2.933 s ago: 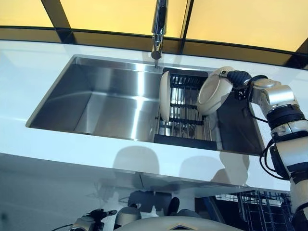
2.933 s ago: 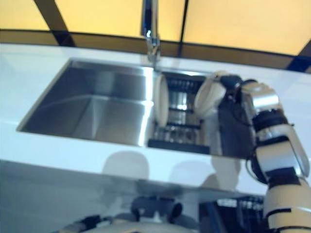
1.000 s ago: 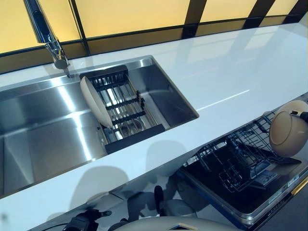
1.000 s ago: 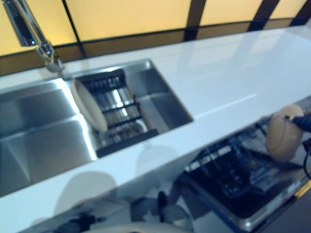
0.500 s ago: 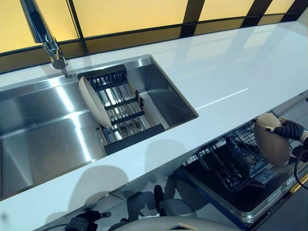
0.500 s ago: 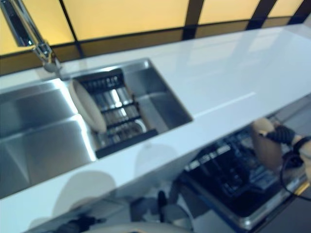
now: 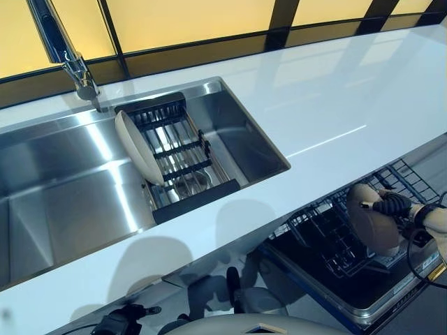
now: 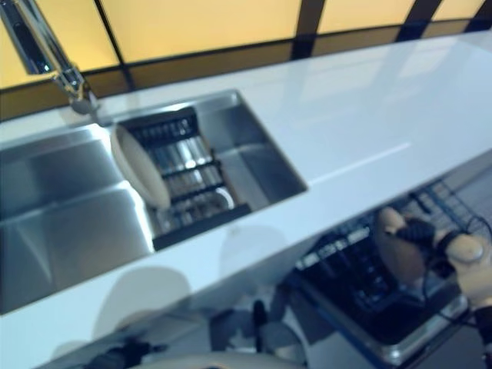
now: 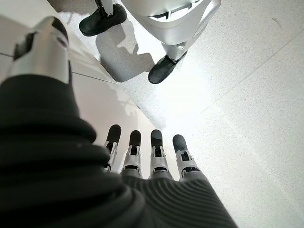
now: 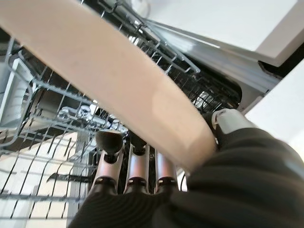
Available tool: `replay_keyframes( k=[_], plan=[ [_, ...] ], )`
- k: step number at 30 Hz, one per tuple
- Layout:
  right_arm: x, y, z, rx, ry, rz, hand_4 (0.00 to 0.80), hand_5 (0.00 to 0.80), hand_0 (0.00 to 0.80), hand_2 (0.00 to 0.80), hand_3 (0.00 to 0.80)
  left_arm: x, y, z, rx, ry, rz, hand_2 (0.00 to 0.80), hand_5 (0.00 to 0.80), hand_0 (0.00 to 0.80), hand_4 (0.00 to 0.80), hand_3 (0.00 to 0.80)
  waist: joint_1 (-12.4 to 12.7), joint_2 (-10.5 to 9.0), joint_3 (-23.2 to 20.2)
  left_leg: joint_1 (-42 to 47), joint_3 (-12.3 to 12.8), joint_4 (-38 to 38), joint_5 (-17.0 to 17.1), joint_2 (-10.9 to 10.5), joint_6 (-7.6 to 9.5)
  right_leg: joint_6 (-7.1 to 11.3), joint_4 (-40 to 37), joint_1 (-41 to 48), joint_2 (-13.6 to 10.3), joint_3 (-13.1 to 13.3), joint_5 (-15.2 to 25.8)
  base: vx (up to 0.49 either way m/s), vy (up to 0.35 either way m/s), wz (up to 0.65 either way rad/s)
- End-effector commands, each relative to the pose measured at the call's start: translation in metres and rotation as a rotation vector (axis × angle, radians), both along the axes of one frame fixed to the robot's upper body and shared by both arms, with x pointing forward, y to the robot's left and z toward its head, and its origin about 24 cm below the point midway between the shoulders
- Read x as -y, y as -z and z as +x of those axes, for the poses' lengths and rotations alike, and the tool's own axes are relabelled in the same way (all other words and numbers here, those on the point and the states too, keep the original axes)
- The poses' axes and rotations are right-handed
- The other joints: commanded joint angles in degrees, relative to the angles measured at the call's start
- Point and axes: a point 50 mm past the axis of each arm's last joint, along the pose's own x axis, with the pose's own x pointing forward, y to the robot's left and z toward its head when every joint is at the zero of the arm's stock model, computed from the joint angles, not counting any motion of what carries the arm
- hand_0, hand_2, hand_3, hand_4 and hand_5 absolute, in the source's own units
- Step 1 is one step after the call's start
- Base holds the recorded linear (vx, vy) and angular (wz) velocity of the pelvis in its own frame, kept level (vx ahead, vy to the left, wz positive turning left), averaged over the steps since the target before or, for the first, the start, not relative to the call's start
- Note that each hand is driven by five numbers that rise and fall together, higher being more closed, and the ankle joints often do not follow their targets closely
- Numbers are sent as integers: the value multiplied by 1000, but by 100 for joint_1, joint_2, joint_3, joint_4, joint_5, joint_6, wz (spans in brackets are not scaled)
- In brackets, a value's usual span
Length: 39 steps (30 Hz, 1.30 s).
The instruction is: Take plates into dishwasher
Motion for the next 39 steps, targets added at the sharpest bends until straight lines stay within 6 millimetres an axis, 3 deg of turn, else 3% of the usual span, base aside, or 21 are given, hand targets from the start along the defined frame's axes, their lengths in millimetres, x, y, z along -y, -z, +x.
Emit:
replay_keyframes(
  k=[1, 14, 30, 32, 39],
  plan=[
    [-8, -13, 22, 93, -25, 2, 800, 800, 800, 800, 800, -24, -18, 36, 104, 30, 70, 0, 0, 0, 0, 0, 171, 44, 32, -404, -531, 145, 98, 79, 262, 480, 613, 324, -300, -56, -565, 12, -24, 6],
    [-17, 9, 31, 30, -18, -11, 800, 800, 800, 800, 800, -20, -19, 45, 131, 46, 56, 0, 0, 0, 0, 0, 307, 97, 65, -445, -589, 157, 130, 74, 225, 444, 541, 408, -328, -139, -594, 1, -9, 4],
    [-8, 26, 38, -109, 63, -27, 800, 800, 800, 800, 800, -19, -23, 57, 169, 58, 49, 0, 0, 0, 0, 0, 544, 186, 152, -491, -740, 141, 180, 46, 182, 407, 485, 483, -382, -259, -612, -7, -10, 4],
    [-8, 29, 39, -103, 101, -5, 0, 0, 0, 0, 0, -19, -24, 58, 170, 59, 46, 0, 0, 0, 0, 0, 567, 220, 161, -495, -762, 138, 188, 39, 171, 391, 477, 496, -387, -262, -625, -8, 2, 7],
    [-9, 30, 40, -98, 110, -3, 0, 0, 0, 0, 0, -18, -23, 58, 171, 59, 42, 0, 0, 0, 0, 0, 551, 265, 157, -492, -780, 117, 209, 43, 145, 366, 453, 524, -378, -274, -642, -3, 9, 5]
  ],
)
